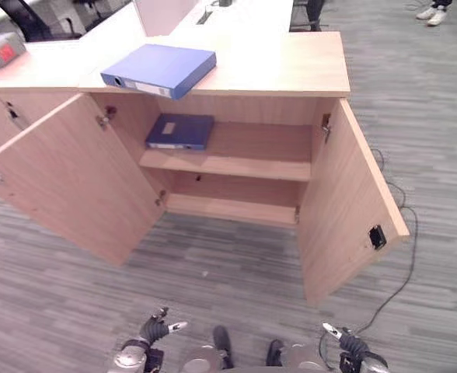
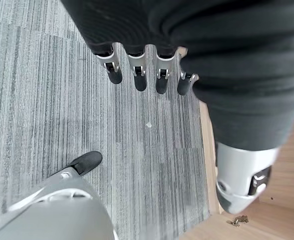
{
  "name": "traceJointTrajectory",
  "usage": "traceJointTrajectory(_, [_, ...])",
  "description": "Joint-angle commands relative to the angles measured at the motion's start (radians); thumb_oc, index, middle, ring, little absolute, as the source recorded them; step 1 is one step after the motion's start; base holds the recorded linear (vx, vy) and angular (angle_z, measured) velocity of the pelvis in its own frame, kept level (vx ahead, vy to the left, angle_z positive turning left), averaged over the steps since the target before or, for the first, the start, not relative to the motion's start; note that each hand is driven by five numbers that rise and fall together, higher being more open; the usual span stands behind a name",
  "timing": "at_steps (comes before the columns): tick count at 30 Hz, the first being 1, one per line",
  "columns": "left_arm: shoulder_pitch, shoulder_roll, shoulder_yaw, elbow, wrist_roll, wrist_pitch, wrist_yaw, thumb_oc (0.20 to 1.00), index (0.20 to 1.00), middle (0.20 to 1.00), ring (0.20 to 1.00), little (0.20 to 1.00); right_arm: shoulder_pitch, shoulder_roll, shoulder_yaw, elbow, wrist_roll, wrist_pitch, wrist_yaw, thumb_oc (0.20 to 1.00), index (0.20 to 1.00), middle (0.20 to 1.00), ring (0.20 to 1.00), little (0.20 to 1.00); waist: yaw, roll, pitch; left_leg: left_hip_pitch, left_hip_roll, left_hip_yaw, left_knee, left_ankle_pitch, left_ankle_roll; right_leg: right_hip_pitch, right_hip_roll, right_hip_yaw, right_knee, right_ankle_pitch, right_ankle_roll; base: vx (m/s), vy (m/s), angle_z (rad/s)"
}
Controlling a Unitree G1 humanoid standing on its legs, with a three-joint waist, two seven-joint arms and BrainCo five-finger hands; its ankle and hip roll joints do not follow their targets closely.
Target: Put the empty folder in the office cabinet
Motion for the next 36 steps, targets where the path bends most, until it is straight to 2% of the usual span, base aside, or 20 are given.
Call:
traceJointTrajectory(1, [-0.066, -0.022, 0.019, -0.053, -0.054, -0.045, 0.01, 1.0, 1.0, 1.0, 1.0, 1.0, -0.04, -0.074, 0.02, -0.003, 0.025, -0.026, -0.011, 1.0, 1.0, 1.0, 1.0, 1.0, -0.013, 0.016, 0.047, -0.029, 0.068, -0.133, 0.134, -0.116, -0.055, 0.147, -0.035, 0.056, -0.149, 0.01, 0.132, -0.09, 0.32, -0.48])
traceJointTrajectory(3, [-0.037, -0.014, 0.02, -0.06, -0.052, -0.041, 0.004, 1.0, 1.0, 1.0, 1.0, 1.0, -0.024, -0.087, -0.007, 0.005, 0.024, -0.015, -0.005, 1.0, 1.0, 1.0, 1.0, 1.0, -0.031, 0.023, 0.008, 0.028, 0.159, -0.164, 0.036, -0.084, -0.057, 0.139, -0.073, 0.082, -0.139, 0.012, 0.16, 0.07, 0.365, -0.21])
traceJointTrajectory(4, [-0.035, -0.014, 0.02, -0.061, -0.052, -0.041, 0.004, 1.0, 1.0, 1.0, 1.0, 1.0, -0.022, -0.087, -0.006, 0.004, 0.024, -0.015, -0.005, 1.0, 1.0, 1.0, 1.0, 1.0, -0.029, 0.022, 0.008, 0.034, 0.159, -0.162, 0.029, -0.082, -0.058, 0.14, -0.073, 0.083, -0.137, 0.01, 0.16, 0.14, 0.473, -0.27])
traceJointTrajectory(5, [-0.032, -0.01, 0.025, -0.049, -0.044, -0.04, 0.005, 1.0, 1.0, 1.0, 1.0, 1.0, -0.001, -0.088, -0.016, 0.017, 0.011, -0.011, 0.001, 1.0, 1.0, 1.0, 1.0, 1.0, -0.041, 0.032, -0.009, 0.065, 0.229, -0.207, -0.054, -0.031, -0.075, 0.127, -0.095, 0.11, -0.114, 0.007, 0.18, 0.1, 0.377, -0.12])
traceJointTrajectory(9, [-0.061, -0.021, 0.029, 0.023, -0.042, -0.044, 0.026, 1.0, 1.0, 1.0, 1.0, 1.0, 0.033, -0.095, -0.029, 0.034, -0.018, 0.0, 0.006, 1.0, 1.0, 1.0, 1.0, 1.0, -0.078, 0.045, -0.018, 0.078, 0.366, -0.282, -0.137, 0.101, -0.12, 0.079, -0.182, 0.196, -0.024, -0.021, 0.234, 0.08, 0.582, -0.08])
traceJointTrajectory(12, [-0.079, -0.016, 0.018, 0.037, -0.037, -0.044, 0.033, 1.0, 1.0, 1.0, 1.0, 1.0, 0.038, -0.1, -0.032, 0.04, -0.026, 0.006, 0.003, 1.0, 1.0, 1.0, 1.0, 1.0, -0.087, 0.041, -0.023, 0.069, 0.412, -0.344, -0.112, 0.149, -0.143, 0.053, -0.234, 0.255, 0.019, -0.02, 0.263, 0.12, 0.607, -0.08])
traceJointTrajectory(14, [-0.085, -0.013, 0.011, 0.046, -0.038, -0.048, 0.034, 1.0, 1.0, 1.0, 1.0, 1.0, 0.04, -0.097, -0.037, 0.043, -0.026, 0.007, 0.006, 1.0, 1.0, 1.0, 1.0, 1.0, -0.087, 0.039, -0.035, 0.075, 0.398, -0.404, -0.096, 0.09, -0.158, 0.056, -0.262, 0.289, 0.021, -0.017, 0.284, 0.19, 0.506, -0.24])
traceJointTrajectory(16, [-0.093, -0.011, -0.002, 0.062, -0.024, -0.049, 0.033, 1.0, 1.0, 1.0, 1.0, 1.0, 0.04, -0.09, -0.057, 0.049, -0.03, 0.014, 0.012, 1.0, 1.0, 1.0, 1.0, 1.0, -0.095, 0.028, -0.045, 0.067, 0.375, -0.382, -0.064, -0.006, -0.183, 0.083, -0.311, 0.284, -0.009, 0.014, 0.311, 0.25, 0.541, 0.08])
traceJointTrajectory(17, [-0.102, 0.0, -0.01, 0.077, -0.007, -0.052, 0.028, 1.0, 1.0, 1.0, 1.0, 1.0, 0.041, -0.088, -0.074, 0.057, -0.031, 0.015, 0.011, 1.0, 1.0, 1.0, 1.0, 1.0, -0.091, 0.001, -0.054, 0.068, 0.336, -0.361, -0.03, -0.105, -0.188, 0.109, -0.358, 0.291, -0.068, 0.137, 0.316, 0.22, 0.383, 0.53])
traceJointTrajectory(18, [-0.102, 0.0, -0.01, 0.077, -0.007, -0.052, 0.028, 1.0, 1.0, 1.0, 1.0, 1.0, 0.041, -0.087, -0.075, 0.057, -0.031, 0.015, 0.011, 1.0, 1.0, 1.0, 1.0, 1.0, -0.09, 0.0, -0.054, 0.066, 0.334, -0.361, -0.026, -0.108, -0.188, 0.113, -0.36, 0.29, -0.076, 0.142, 0.316, 0.19, 0.372, 0.42])
traceJointTrajectory(19, [-0.109, 0.013, -0.019, 0.07, 0.001, -0.051, 0.028, 1.0, 1.0, 1.0, 1.0, 1.0, 0.032, -0.085, -0.085, 0.053, -0.022, 0.015, 0.005, 1.0, 1.0, 1.0, 1.0, 1.0, -0.09, -0.015, -0.049, 0.064, 0.309, -0.342, -0.01, -0.142, -0.188, 0.103, -0.384, 0.287, -0.095, 0.266, 0.316, 0.04, 0.28, 0.03])
traceJointTrajectory(20, [-0.108, 0.027, -0.021, 0.057, 0.001, -0.05, 0.03, 1.0, 1.0, 1.0, 1.0, 1.0, 0.014, -0.086, -0.088, 0.049, -0.011, 0.016, 0.002, 1.0, 1.0, 1.0, 1.0, 1.0, -0.08, -0.024, -0.035, 0.074, 0.289, -0.302, 0.001, -0.166, -0.178, 0.063, -0.418, 0.268, -0.089, 0.382, 0.316, 0.02, 0.447, -0.22])
traceJointTrajectory(22, [-0.094, 0.05, -0.016, 0.029, 0.001, -0.045, 0.023, 1.0, 1.0, 1.0, 1.0, 1.0, -0.015, -0.075, -0.07, 0.03, 0.0, 0.009, 0.002, 1.0, 1.0, 1.0, 1.0, 1.0, -0.048, -0.016, -0.015, 0.113, 0.261, -0.21, -0.021, -0.182, -0.145, 0.012, -0.466, 0.076, -0.05, 0.402, 0.305, -0.05, 0.613, -0.66])
traceJointTrajectory(24, [-0.083, 0.059, -0.01, 0.018, 0.004, -0.04, 0.012, 1.0, 1.0, 1.0, 1.0, 1.0, -0.03, -0.066, -0.053, 0.023, 0.002, 0.007, 0.006, 1.0, 1.0, 1.0, 1.0, 1.0, -0.038, -0.005, -0.009, 0.132, 0.222, -0.158, -0.055, -0.169, -0.102, -0.001, -0.411, -0.006, 0.016, 0.322, 0.291, -0.04, 0.687, -0.99])
traceJointTrajectory(26, [-0.075, 0.06, -0.003, 0.019, 0.018, -0.035, 0.0, 1.0, 1.0, 1.0, 1.0, 1.0, -0.029, -0.058, -0.041, 0.018, 0.006, -0.001, 0.009, 1.0, 1.0, 1.0, 1.0, 1.0, -0.038, 0.007, -0.003, 0.154, 0.166, -0.133, -0.096, -0.158, -0.056, -0.013, -0.282, -0.012, 0.068, 0.239, 0.28, 0.03, 0.684, -0.59])
traceJointTrajectory(27, [-0.074, 0.06, 0.007, 0.03, 0.021, -0.029, -0.002, 1.0, 1.0, 1.0, 1.0, 1.0, -0.019, -0.054, -0.029, 0.009, 0.019, -0.01, 0.009, 1.0, 1.0, 1.0, 1.0, 1.0, -0.044, 0.014, 0.003, 0.172, 0.104, -0.111, -0.146, -0.136, -0.026, -0.014, -0.16, -0.052, 0.078, 0.174, 0.261, 0.04, 0.506, -0.22])
traceJointTrajectory(28, [-0.074, 0.06, 0.007, 0.03, 0.021, -0.029, -0.002, 1.0, 1.0, 1.0, 1.0, 1.0, -0.019, -0.053, -0.029, 0.009, 0.019, -0.01, 0.009, 1.0, 1.0, 1.0, 1.0, 1.0, -0.045, 0.015, 0.002, 0.169, 0.105, -0.112, -0.148, -0.131, -0.026, -0.014, -0.159, -0.054, 0.073, 0.178, 0.26, 0.04, 0.417, -0.32])
traceJointTrajectory(30, [-0.08, 0.052, 0.013, 0.041, 0.023, -0.026, 0.0, 1.0, 1.0, 1.0, 1.0, 1.0, -0.007, -0.048, -0.016, 0.011, 0.024, -0.02, 0.011, 1.0, 1.0, 1.0, 1.0, 1.0, -0.057, 0.02, 0.008, 0.186, 0.064, -0.108, -0.163, -0.137, -0.016, -0.02, -0.059, -0.079, 0.06, 0.102, 0.222, 0.04, 0.203, -0.03])
traceJointTrajectory(33, [-0.084, 0.033, 0.011, 0.044, 0.02, -0.032, 0.0, 1.0, 1.0, 1.0, 1.0, 1.0, 0.011, -0.05, -0.021, 0.027, 0.031, -0.019, 0.011, 1.0, 1.0, 1.0, 1.0, 1.0, -0.06, 0.005, 0.003, 0.182, 0.023, -0.109, -0.128, -0.165, -0.014, 0.034, -0.041, -0.076, -0.052, 0.084, 0.177, 0.08, 0.098, 0.1])
traceJointTrajectory(36, [-0.076, 0.011, 0.011, 0.029, 0.004, -0.041, -0.005, 1.0, 1.0, 1.0, 1.0, 1.0, 0.029, -0.065, -0.034, 0.05, 0.035, -0.018, 0.016, 1.0, 1.0, 1.0, 1.0, 1.0, -0.079, -0.001, 0.004, 0.162, 0.009, -0.12, -0.017, -0.171, -0.045, 0.102, -0.013, 0.021, -0.148, 0.074, 0.156, 0.11, 0.033, 0.33])
